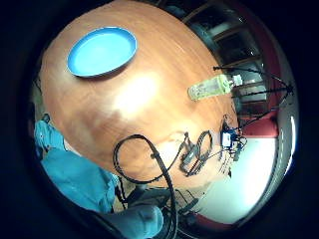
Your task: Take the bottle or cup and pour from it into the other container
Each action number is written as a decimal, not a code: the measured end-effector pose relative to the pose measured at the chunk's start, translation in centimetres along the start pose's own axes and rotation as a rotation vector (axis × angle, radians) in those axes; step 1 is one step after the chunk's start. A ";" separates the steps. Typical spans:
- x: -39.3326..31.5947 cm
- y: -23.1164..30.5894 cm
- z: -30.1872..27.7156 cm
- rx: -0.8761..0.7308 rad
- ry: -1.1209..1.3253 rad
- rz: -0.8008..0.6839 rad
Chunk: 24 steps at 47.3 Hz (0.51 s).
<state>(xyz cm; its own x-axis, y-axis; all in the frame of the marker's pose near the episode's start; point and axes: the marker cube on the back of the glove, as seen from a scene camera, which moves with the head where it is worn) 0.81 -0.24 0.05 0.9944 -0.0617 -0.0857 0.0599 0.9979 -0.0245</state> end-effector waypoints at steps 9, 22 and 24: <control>-0.2 0.7 0.3 0.004 -0.098 0.061; 3.0 4.0 0.2 0.031 -0.054 0.130; 3.9 4.5 -0.1 0.033 -0.049 0.150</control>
<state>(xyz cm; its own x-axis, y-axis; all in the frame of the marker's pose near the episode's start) 4.98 4.03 -0.51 0.9954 0.0881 -0.0372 -0.0875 0.9960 0.0173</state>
